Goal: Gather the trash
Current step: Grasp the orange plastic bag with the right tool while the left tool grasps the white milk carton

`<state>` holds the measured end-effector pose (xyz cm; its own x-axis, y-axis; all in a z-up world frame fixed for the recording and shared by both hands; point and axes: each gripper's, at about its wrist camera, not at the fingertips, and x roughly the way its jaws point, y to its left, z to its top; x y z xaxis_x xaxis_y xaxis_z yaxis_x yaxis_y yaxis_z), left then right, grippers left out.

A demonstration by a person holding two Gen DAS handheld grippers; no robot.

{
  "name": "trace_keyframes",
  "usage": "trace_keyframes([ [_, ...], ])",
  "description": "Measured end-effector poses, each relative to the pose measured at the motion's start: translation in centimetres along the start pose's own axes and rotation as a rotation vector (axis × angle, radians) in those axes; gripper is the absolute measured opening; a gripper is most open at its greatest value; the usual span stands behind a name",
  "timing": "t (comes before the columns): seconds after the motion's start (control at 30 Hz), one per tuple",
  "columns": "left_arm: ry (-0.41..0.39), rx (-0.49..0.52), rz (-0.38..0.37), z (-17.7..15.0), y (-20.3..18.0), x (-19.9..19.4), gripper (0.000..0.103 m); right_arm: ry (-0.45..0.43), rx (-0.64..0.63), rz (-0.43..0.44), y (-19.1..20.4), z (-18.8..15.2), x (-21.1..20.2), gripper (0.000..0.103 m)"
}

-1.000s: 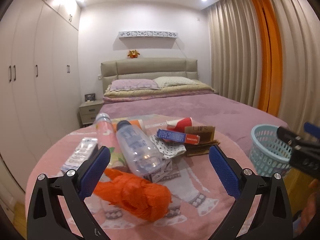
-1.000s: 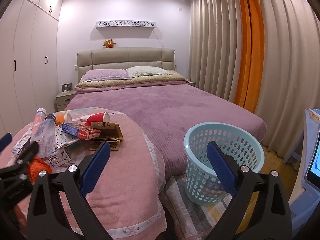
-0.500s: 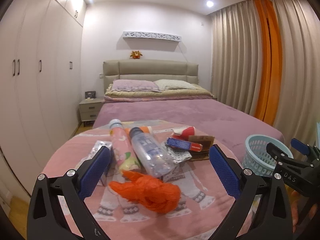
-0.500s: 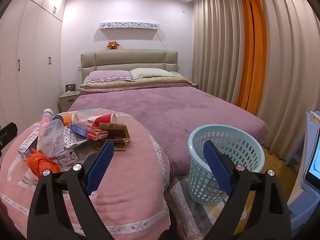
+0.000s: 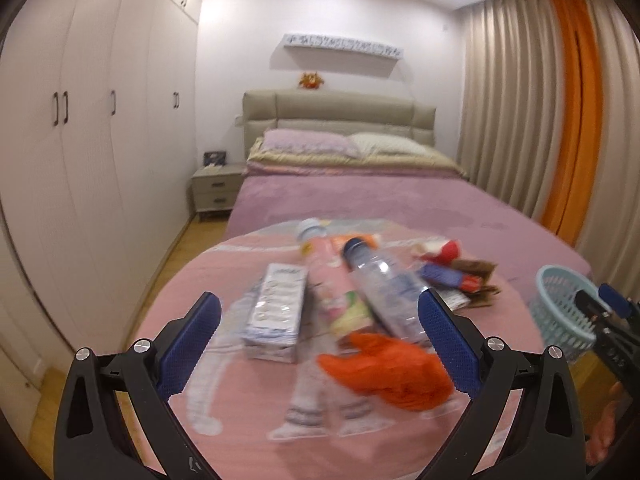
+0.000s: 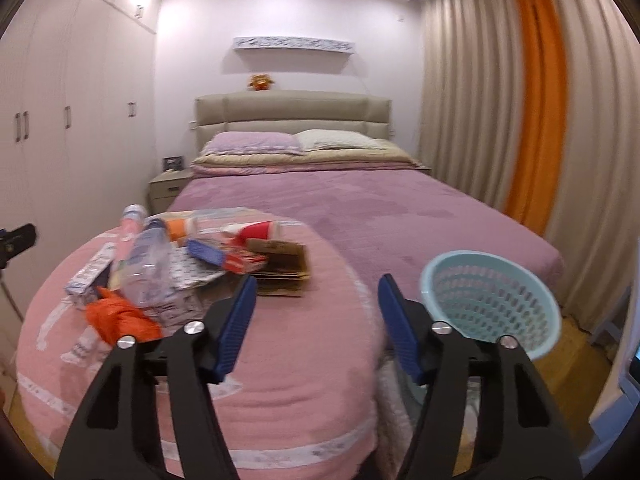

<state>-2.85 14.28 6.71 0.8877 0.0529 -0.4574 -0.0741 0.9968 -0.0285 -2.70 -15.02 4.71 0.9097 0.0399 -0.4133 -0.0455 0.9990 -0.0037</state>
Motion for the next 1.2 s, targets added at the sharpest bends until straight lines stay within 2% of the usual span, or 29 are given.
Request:
trace_keyframes([
  [0.13, 0.070, -0.019, -0.038, 0.0, 1.7, 1.7, 0.096, 0.041, -0.007, 0.120, 2.2, 0.2, 1.0, 0.057],
  [0.27, 0.173, -0.070, -0.067, -0.1, 3.5, 5.2, 0.096, 0.115, -0.041, 0.254, 5.0, 0.0, 2.7, 0.057],
  [0.47, 0.287, -0.148, -0.110, -0.7, 6.1, 9.8, 0.089, 0.182, -0.131, 0.386, 9.1, -1.1, 4.2, 0.058],
  [0.53, 0.307, -0.145, -0.108, -0.7, 6.3, 10.7, 0.087, 0.214, -0.134, 0.425, 9.9, -1.4, 5.2, 0.062],
  [0.73, 0.379, -0.123, -0.076, -0.8, 6.3, 13.8, 0.087, 0.268, -0.178, 0.482, 12.2, -2.0, 7.2, 0.072],
  [0.83, 0.416, -0.088, -0.030, -1.1, 5.9, 15.2, 0.084, 0.274, -0.209, 0.497, 13.0, -2.3, 7.5, 0.077],
  [0.97, 0.476, -0.061, -0.010, -1.6, 5.3, 17.1, 0.065, 0.305, -0.235, 0.509, 13.9, -2.8, 8.5, 0.078],
  [1.0, 0.486, -0.053, 0.000, -1.8, 5.2, 17.3, 0.056, 0.314, -0.237, 0.510, 14.0, -3.0, 8.8, 0.078],
  [1.2, 0.453, -0.055, 0.039, -1.9, 5.7, 16.2, 0.055, 0.351, -0.245, 0.522, 14.3, -3.2, 9.4, 0.078],
])
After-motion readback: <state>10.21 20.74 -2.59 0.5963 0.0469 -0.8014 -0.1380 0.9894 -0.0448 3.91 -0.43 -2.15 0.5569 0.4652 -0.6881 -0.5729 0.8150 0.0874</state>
